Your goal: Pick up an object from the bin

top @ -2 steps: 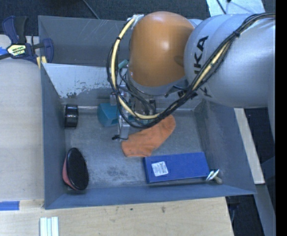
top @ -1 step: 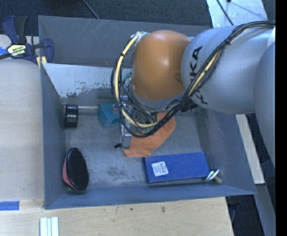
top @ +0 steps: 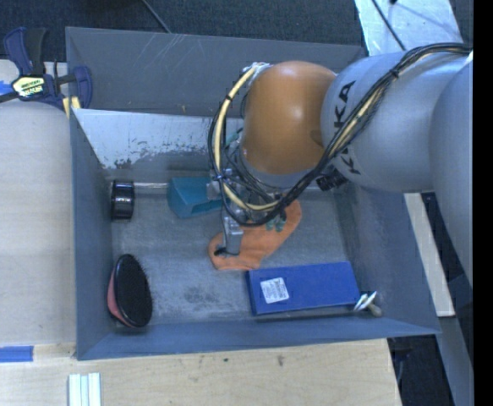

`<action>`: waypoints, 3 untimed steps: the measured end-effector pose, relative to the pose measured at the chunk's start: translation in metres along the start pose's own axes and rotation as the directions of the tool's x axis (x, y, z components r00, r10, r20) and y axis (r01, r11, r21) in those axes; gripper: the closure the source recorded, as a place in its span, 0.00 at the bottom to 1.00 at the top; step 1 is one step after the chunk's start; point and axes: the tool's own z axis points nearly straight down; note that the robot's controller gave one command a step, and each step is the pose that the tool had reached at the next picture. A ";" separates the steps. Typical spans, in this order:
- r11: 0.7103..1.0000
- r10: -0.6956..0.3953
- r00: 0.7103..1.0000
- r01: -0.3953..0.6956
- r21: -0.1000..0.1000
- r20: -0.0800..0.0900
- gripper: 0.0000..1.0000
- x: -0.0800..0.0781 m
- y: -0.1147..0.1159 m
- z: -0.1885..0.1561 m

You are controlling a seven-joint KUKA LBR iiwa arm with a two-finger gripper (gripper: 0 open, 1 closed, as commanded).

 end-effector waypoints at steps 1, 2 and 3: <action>0.996 0.089 0.996 -0.089 -0.001 0.005 0.00 -0.001 -0.015 0.046; 0.995 0.096 0.995 -0.096 0.000 0.001 1.00 0.017 -0.026 0.071; 0.995 0.096 0.995 -0.096 0.000 0.001 1.00 0.017 -0.026 0.071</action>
Offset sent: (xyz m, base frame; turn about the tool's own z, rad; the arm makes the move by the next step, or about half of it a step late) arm -0.0167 -0.0264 -0.0716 0.0941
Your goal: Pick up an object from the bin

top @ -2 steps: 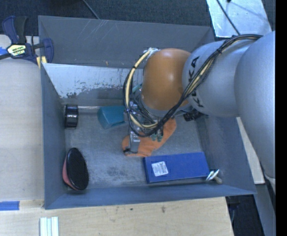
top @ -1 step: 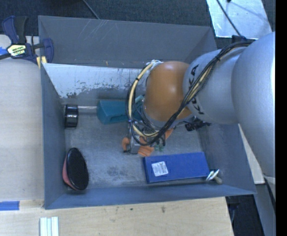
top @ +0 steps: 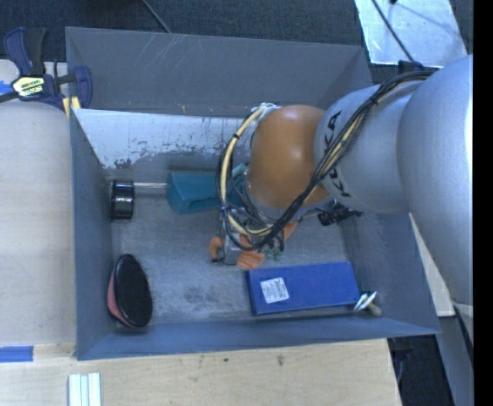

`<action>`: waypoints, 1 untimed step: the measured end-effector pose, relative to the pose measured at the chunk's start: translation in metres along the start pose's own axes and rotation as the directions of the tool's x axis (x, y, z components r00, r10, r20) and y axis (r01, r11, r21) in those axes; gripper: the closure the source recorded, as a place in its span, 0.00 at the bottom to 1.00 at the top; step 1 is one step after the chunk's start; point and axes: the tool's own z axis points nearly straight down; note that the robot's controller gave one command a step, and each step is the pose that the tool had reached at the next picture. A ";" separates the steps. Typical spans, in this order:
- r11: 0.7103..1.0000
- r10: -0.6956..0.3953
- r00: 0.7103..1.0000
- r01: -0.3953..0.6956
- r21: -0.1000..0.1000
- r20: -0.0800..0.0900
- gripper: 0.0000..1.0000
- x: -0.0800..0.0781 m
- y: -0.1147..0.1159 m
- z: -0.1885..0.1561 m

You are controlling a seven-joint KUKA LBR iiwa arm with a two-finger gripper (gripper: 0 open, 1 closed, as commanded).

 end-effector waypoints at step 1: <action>1.000 -0.001 1.000 0.001 0.000 0.001 1.00 -0.002 0.010 -0.011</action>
Offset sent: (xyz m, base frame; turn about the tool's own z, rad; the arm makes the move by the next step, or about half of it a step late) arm -0.0084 0.0243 -0.0038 -0.0072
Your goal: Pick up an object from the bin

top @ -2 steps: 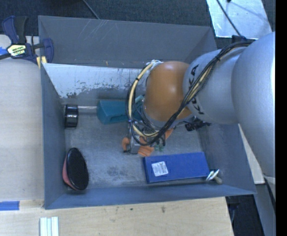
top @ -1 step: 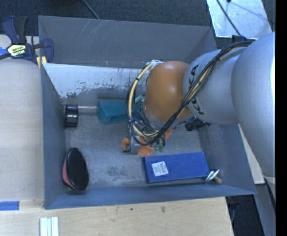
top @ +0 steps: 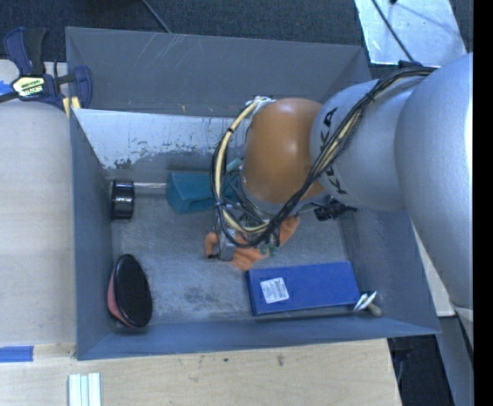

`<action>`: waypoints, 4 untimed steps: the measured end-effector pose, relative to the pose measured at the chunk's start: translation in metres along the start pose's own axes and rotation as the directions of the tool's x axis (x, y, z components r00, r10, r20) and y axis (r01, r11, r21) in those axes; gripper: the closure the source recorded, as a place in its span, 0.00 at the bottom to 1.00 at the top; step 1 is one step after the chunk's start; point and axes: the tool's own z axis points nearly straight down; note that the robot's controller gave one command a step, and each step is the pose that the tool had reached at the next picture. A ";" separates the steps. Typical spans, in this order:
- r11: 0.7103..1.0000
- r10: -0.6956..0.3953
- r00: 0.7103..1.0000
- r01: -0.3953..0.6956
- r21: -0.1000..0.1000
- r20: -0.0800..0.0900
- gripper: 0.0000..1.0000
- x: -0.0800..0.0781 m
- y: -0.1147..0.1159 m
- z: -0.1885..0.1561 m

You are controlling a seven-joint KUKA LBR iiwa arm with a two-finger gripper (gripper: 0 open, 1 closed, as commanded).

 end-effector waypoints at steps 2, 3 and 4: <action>1.000 0.000 1.000 0.000 0.000 -0.003 1.00 -0.003 0.004 -0.015; 1.000 -0.007 1.000 0.007 -0.001 0.004 1.00 0.005 0.006 -0.010; 1.000 -0.005 1.000 0.005 -0.001 0.001 1.00 -0.010 0.017 0.011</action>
Offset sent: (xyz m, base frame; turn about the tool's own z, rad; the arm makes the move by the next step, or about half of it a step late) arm 0.0114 -0.0002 0.0319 0.0032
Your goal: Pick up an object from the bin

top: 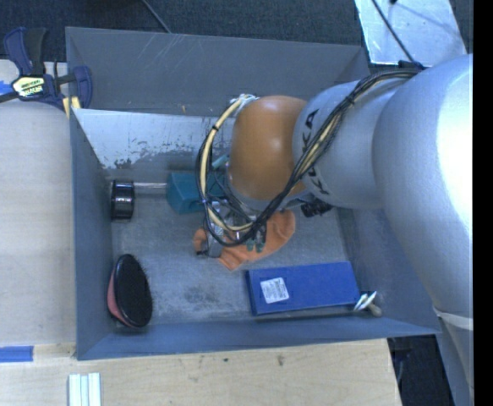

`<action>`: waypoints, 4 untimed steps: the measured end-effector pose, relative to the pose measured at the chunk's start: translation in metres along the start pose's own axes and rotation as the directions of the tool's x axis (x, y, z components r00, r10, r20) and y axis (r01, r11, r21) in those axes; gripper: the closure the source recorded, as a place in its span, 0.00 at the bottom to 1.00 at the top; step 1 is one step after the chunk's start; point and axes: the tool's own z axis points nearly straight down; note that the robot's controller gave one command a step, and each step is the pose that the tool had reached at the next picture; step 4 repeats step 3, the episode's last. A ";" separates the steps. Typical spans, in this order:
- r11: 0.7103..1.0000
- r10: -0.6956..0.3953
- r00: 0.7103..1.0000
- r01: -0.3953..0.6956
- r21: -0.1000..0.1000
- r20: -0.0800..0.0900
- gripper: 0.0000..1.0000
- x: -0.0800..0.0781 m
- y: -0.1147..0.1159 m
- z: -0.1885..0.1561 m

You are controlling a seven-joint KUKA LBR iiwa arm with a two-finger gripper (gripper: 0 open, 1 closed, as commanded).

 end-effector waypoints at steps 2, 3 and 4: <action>1.000 -0.017 1.000 0.017 0.001 -0.001 1.00 0.024 -0.021 -0.083; 0.999 -0.045 0.999 0.045 0.001 0.000 1.00 0.004 -0.040 -0.211; 0.999 -0.045 0.999 0.045 0.001 0.000 1.00 0.004 -0.040 -0.211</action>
Offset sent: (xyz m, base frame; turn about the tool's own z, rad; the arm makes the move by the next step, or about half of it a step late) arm 0.0000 0.0000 0.0000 0.0000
